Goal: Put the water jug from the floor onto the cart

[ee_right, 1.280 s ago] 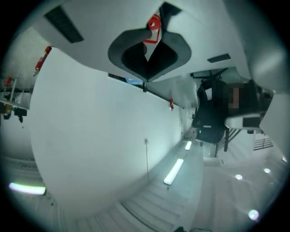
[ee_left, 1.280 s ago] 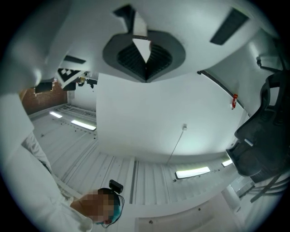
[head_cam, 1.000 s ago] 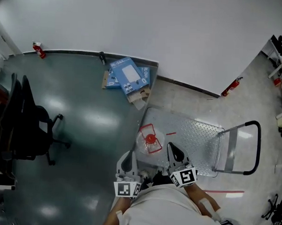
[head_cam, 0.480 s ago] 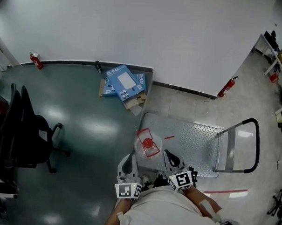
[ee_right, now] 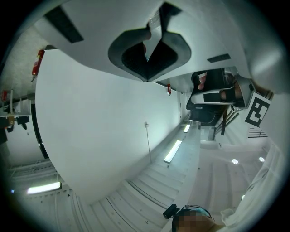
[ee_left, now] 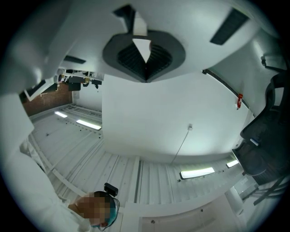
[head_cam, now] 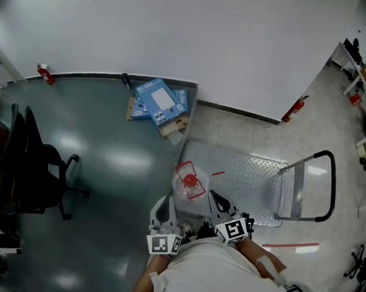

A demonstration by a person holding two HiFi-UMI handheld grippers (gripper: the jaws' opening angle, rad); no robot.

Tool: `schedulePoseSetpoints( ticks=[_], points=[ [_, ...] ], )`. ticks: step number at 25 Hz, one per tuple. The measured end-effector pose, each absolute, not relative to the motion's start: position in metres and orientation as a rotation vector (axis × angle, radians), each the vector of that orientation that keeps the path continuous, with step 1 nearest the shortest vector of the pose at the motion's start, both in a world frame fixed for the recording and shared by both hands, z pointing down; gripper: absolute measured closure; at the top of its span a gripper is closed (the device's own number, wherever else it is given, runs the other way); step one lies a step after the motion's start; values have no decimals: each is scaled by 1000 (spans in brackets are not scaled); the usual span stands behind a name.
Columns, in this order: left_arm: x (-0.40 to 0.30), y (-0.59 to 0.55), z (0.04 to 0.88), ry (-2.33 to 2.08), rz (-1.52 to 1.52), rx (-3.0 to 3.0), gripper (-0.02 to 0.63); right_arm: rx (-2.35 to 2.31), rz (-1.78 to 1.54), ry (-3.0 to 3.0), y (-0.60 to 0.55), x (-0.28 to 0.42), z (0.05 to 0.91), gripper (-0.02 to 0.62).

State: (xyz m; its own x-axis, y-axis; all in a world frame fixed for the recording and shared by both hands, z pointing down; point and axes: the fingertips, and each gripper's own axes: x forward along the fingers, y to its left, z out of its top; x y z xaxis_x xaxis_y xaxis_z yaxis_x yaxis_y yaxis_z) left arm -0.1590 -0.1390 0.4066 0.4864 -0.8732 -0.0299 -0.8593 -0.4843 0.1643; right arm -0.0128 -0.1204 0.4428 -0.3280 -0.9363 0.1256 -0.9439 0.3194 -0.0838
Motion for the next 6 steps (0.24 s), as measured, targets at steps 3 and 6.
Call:
schedulePoseSetpoints(
  ticks=[3, 6],
  points=[
    [-161, -141, 407, -1521, -166, 2596, 603, 1784, 215, -2512, -123, -16, 443, 584],
    [-162, -143, 407, -1523, -168, 2598, 601, 1784, 212, -2516, -125, -17, 442, 584]
  ],
)
